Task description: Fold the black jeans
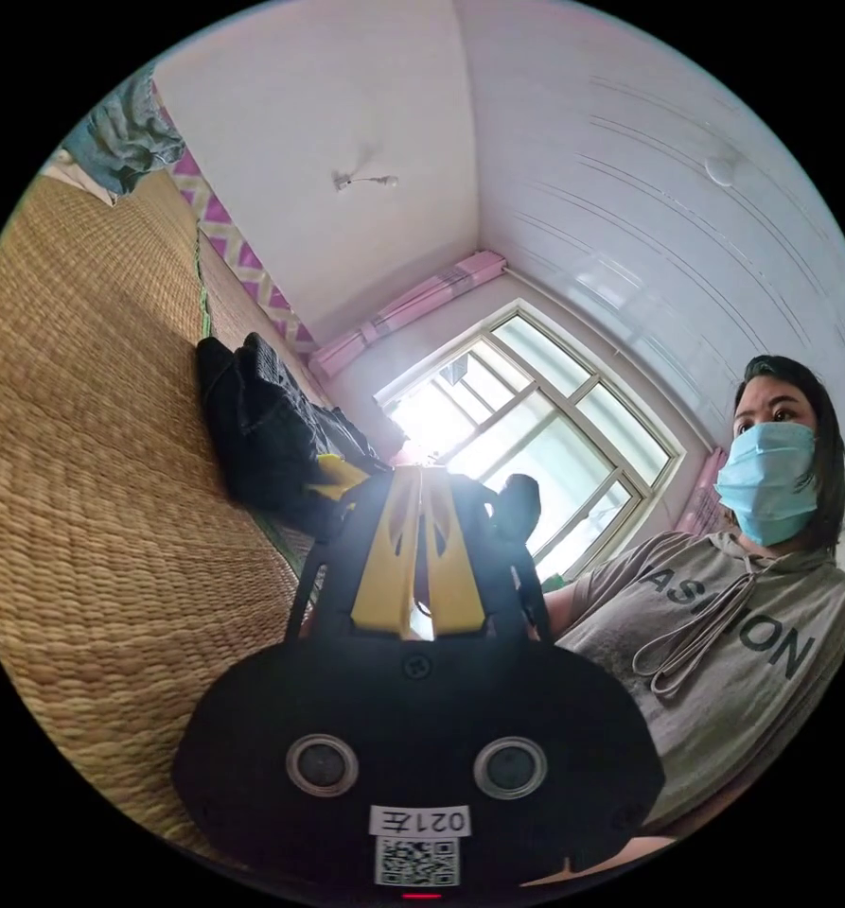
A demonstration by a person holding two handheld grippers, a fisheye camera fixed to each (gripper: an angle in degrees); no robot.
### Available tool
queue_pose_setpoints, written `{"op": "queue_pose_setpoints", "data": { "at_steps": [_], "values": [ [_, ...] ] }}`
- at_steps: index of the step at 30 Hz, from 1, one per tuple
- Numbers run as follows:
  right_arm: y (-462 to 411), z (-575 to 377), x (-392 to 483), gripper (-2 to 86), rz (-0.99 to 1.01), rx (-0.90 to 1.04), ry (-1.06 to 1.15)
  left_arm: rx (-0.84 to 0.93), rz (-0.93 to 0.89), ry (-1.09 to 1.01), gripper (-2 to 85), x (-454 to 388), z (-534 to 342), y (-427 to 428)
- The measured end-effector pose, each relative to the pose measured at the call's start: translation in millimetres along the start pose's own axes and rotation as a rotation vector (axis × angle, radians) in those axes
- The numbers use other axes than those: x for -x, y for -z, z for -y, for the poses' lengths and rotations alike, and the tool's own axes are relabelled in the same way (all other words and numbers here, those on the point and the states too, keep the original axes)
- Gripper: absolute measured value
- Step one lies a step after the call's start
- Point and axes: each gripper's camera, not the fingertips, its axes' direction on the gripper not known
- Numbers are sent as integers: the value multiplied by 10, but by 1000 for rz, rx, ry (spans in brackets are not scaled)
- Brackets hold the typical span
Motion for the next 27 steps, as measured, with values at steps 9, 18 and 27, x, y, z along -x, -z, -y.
{"op": "queue_pose_setpoints", "data": {
  "at_steps": [9,18,27],
  "values": [
    [-168,-1012,-103,86,236,-10,-158,-73,25,15,-9,-182,-45,-298],
    [-818,-4131,-1244,90,287,148,-774,255,545,131,-9,796,123,-1547],
    [-1729,-6111,-1638,95,388,2,-965,84,396,104,-6,780,-135,-1370]
  ]
}}
